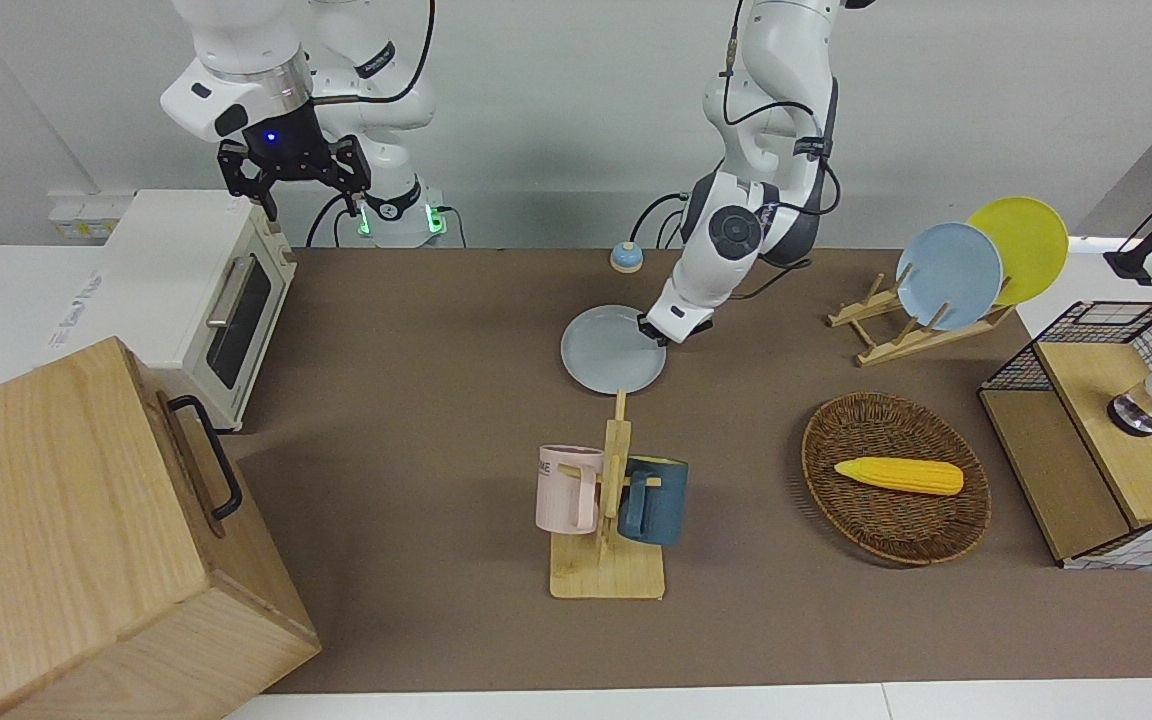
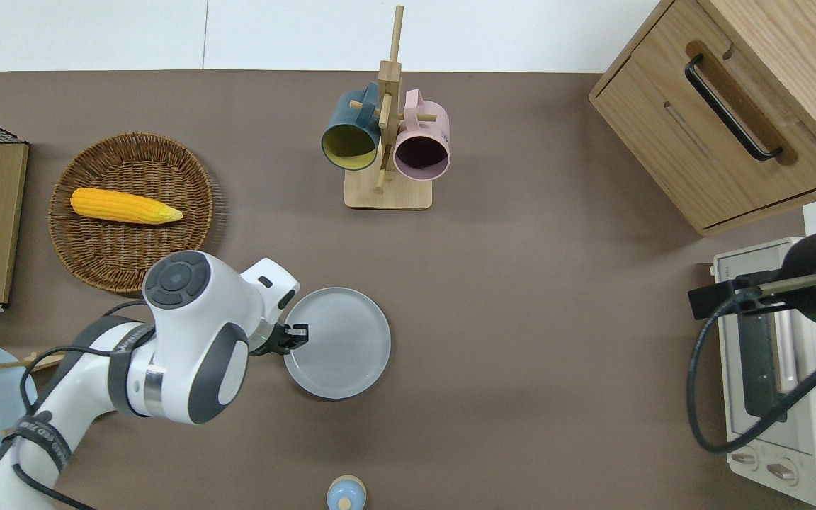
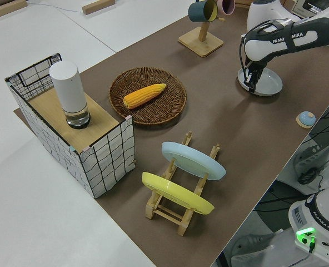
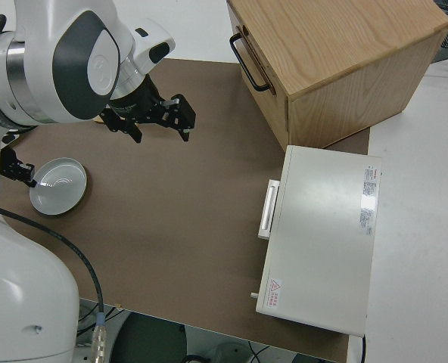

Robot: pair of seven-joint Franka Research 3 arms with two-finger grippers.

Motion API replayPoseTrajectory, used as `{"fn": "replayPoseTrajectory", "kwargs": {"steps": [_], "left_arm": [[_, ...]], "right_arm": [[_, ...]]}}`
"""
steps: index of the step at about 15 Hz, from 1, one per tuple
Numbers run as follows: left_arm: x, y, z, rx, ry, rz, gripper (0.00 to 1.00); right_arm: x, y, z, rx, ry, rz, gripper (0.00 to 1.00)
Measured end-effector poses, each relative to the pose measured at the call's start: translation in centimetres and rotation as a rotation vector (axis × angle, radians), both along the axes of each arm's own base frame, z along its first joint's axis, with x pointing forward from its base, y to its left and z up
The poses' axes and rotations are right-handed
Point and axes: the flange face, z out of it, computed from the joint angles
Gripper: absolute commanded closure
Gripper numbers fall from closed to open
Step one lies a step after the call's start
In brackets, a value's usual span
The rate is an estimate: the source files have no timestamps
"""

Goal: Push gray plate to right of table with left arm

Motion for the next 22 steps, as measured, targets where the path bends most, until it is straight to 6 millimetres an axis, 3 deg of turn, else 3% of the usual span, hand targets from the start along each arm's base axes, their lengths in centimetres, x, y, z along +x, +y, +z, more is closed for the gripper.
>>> {"fn": "replayPoseTrajectory", "kwargs": {"steps": [7, 22], "left_arm": [[-2.5, -6.8, 0.6, -0.066, -0.065, 0.055, 1.0], [-6.5, -19.1, -1.3, -0.177, -0.13, 0.203, 1.0]], "right_arm": [[0.0, 0.0, 0.0, 0.0, 0.0, 0.0, 0.005], [0.0, 0.0, 0.0, 0.0, 0.0, 0.0, 0.005]]}}
